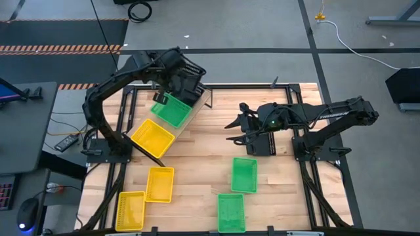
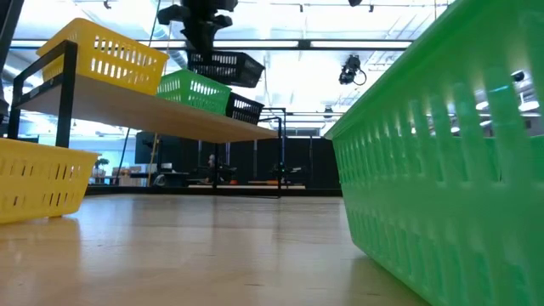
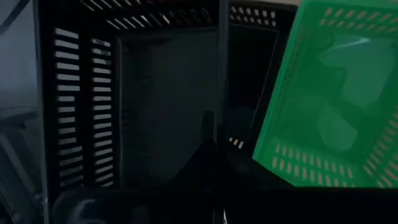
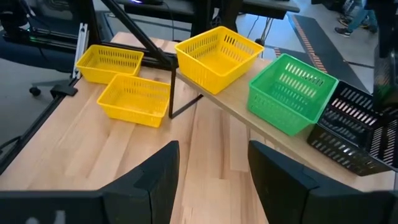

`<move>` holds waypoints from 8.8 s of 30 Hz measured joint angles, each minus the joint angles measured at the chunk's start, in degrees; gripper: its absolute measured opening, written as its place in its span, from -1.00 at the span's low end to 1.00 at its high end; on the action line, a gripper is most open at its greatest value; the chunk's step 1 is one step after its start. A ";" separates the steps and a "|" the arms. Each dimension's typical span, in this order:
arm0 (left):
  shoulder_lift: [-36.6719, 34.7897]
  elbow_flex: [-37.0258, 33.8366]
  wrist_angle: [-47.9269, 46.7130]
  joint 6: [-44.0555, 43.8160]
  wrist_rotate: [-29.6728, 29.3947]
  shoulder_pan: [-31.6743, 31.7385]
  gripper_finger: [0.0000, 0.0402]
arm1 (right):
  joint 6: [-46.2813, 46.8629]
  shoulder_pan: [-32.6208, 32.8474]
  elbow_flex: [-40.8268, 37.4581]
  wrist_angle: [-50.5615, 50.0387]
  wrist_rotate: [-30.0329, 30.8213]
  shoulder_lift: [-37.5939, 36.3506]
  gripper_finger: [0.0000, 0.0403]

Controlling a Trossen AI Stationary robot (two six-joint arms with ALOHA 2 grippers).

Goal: Stack baskets on shelf by color
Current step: Stack the left black bin on top of the other black bin on the shelf, then stack the top yellow bin on top of the other yellow bin on the shelf

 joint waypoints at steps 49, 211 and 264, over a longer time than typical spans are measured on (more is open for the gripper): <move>5.60 0.00 -3.10 -0.49 7.48 0.77 -0.68 | 2.36 -2.01 0.00 -0.63 0.57 0.02 -0.02; 13.01 11.90 14.15 -58.63 14.26 -33.21 -0.35 | 53.82 6.88 -5.22 -38.82 -2.56 -6.13 -0.04; 1.35 -35.14 22.56 -106.78 16.12 -71.25 -0.35 | 55.49 26.40 -5.27 -30.72 2.08 -6.58 -0.14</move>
